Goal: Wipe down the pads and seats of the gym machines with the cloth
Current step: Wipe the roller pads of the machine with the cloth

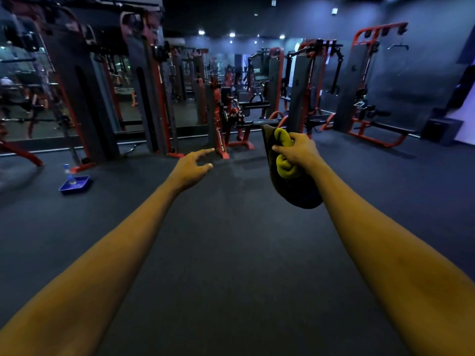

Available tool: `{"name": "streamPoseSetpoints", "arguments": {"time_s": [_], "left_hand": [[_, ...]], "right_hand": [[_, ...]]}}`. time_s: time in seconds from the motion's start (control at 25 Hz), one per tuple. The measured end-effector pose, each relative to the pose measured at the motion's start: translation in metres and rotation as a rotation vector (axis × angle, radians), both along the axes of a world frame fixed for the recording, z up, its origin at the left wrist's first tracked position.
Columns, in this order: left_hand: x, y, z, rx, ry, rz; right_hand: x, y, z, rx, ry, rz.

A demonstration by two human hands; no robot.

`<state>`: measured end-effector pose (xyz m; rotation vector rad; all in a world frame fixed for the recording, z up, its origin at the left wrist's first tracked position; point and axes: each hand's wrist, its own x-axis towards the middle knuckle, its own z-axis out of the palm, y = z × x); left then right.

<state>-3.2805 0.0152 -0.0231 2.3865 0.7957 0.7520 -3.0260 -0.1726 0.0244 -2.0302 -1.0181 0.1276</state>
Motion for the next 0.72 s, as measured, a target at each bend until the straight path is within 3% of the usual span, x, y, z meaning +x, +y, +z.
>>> {"name": "streamPoseSetpoints", "arguments": {"time_s": [0.72], "left_hand": [[0.247,0.351,0.002,0.004,0.023,-0.033]], "right_hand": [[0.256,0.331,-0.005,-0.002,0.007,-0.108]]}}
